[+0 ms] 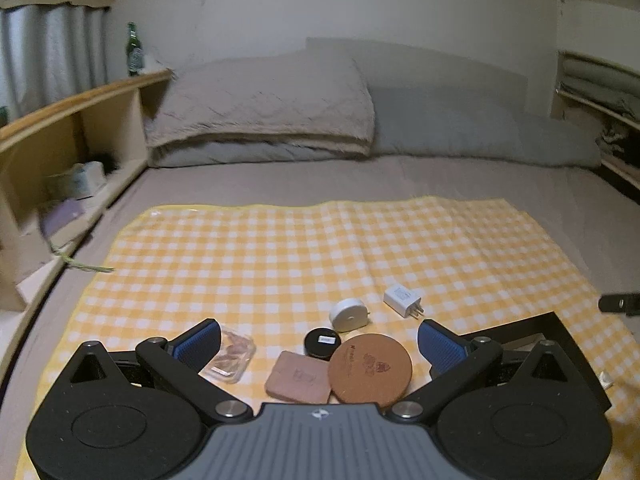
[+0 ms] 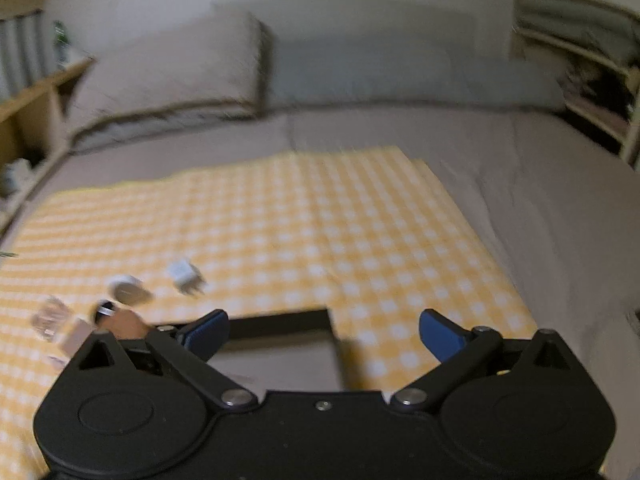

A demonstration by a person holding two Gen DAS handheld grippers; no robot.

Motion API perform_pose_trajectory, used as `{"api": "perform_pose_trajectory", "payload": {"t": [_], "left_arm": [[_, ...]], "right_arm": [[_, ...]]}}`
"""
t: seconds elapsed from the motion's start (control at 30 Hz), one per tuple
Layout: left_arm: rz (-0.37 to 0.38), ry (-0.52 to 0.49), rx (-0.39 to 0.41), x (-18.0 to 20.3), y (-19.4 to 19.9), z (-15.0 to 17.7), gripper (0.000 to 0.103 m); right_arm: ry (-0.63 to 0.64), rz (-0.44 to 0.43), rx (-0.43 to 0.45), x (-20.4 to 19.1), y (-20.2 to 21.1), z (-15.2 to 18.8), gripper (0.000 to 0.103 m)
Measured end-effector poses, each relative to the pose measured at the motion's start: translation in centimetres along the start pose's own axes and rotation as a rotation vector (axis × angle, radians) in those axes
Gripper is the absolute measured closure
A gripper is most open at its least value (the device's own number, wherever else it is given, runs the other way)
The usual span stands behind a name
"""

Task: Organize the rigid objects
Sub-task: 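Move the left tool to the round cork coaster and close on it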

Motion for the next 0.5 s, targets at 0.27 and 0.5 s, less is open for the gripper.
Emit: {"api": "perform_pose_trajectory", "payload": {"t": [0.27,0.5], "left_arm": [[0.067,-0.079,-0.094,0.8,-7.0,1.3,0.000],[0.183,-0.048,-0.213,1.4,-11.7,3.1,0.000]], "right_arm": [[0.005,-0.029,-0.221,1.4,-5.8,3.5,0.032],[0.052,-0.099,-0.310,0.4,-7.8,5.0,0.058]]}}
Point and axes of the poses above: each gripper's, at about its wrist camera, not at the fingertips, and y roughly against the way its jaws point, x to its right, z to its underside, the point moved 4 cm from there along -y, roughly the way its jaws point, and after that the axes turned 7 degrees about z, right-handed, at the moved point
